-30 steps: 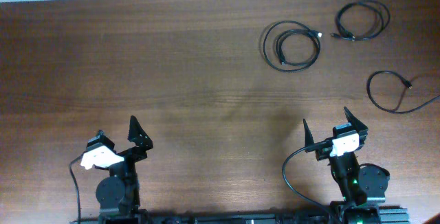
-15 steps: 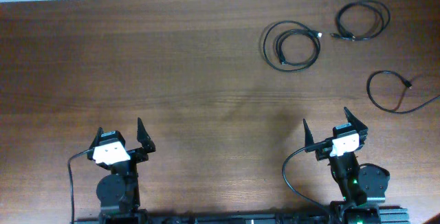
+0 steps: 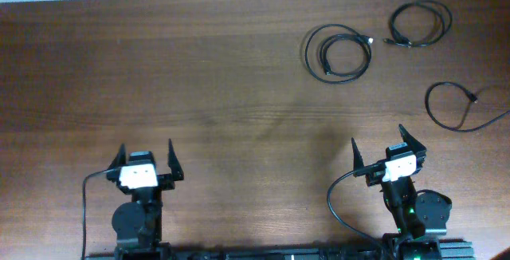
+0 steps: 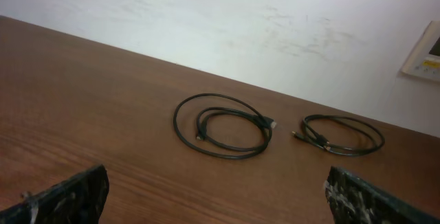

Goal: Untangle cables

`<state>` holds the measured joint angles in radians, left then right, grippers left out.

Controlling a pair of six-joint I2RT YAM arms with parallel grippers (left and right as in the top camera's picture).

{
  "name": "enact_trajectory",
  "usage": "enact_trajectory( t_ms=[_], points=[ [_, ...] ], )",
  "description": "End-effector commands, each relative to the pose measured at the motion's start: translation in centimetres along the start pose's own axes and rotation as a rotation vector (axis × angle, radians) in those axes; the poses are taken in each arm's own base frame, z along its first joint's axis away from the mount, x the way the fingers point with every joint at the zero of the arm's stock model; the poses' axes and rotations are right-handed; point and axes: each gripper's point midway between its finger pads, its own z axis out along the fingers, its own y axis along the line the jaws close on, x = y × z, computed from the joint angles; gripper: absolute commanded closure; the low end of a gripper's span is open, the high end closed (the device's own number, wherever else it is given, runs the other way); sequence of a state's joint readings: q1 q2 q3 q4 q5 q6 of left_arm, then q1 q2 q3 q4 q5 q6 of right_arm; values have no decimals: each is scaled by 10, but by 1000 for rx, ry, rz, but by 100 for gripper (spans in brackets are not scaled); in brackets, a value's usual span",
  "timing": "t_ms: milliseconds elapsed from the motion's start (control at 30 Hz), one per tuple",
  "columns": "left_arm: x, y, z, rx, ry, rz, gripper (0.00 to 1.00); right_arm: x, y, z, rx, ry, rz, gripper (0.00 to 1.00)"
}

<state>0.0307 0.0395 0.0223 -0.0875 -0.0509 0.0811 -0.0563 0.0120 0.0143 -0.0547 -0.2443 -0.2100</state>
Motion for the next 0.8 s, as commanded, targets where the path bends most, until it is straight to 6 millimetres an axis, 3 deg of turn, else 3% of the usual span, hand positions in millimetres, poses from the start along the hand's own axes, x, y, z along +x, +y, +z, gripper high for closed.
enact_trajectory(
  t_ms=[0, 300, 467, 667, 767],
  points=[
    [1, -32, -2, 189, -26, 173, 1, 3, -1, 0, 8, 5, 5, 1],
    [1, -31, -2, 179, -25, 171, 1, 3, -1, 0, 8, 5, 5, 1],
    [2, -21, 0, 123, -5, 36, 1, 3, -1, 0, 8, 5, 5, 1],
    [3, -20, 0, 115, 0, 15, 1, 3, -1, 0, 8, 5, 5, 1],
    [4, -8, 1, 45, 9, -79, 1, 3, -1, 0, 8, 5, 5, 1]
  ],
)
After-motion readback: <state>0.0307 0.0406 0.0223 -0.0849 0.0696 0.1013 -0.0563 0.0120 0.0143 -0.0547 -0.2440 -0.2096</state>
